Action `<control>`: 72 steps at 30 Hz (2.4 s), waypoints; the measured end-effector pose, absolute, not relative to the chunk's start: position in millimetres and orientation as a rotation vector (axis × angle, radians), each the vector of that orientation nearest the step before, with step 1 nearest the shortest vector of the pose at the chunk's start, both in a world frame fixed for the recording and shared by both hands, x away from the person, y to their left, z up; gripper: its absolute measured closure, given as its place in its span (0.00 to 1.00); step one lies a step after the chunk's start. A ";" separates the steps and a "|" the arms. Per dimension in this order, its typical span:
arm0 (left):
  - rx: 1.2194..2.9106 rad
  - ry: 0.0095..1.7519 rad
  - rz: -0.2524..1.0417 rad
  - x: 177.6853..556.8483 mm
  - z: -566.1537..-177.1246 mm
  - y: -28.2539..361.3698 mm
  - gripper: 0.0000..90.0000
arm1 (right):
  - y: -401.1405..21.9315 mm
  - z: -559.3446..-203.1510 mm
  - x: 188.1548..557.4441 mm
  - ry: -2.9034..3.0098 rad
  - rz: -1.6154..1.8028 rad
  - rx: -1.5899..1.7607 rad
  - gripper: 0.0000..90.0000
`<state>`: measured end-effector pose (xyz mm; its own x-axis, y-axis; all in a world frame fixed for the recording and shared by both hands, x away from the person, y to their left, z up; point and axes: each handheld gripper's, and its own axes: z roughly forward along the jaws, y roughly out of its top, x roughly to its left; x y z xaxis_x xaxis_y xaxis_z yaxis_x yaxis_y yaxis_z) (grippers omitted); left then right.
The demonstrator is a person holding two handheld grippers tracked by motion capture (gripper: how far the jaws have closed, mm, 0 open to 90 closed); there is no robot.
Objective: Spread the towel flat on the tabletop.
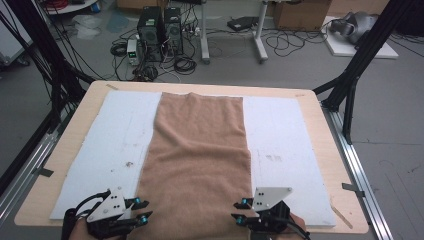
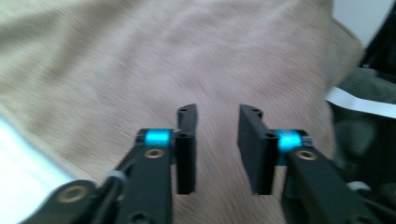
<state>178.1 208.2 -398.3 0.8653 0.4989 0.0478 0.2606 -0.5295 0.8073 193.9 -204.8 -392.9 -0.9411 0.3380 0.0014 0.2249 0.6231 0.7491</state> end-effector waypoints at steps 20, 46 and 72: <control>2.174 0.648 0.307 230.2 -441.5 202.5 0.95 | -199.8 -434.9 252.0 2.753 1.100 0.625 0.94; 2.168 0.832 0.332 265.4 -441.0 214.8 0.95 | -202.9 -432.6 301.5 2.697 0.990 0.754 0.94; 2.043 0.833 0.483 270.5 -421.4 212.8 0.64 | -216.6 -405.3 292.6 2.505 1.105 0.741 0.62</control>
<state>270.5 212.8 -421.4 0.7030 0.7105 0.0309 0.3801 -0.4122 0.8280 292.6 -216.6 -405.3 -0.8205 0.5677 -0.0670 0.3334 0.5704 0.7506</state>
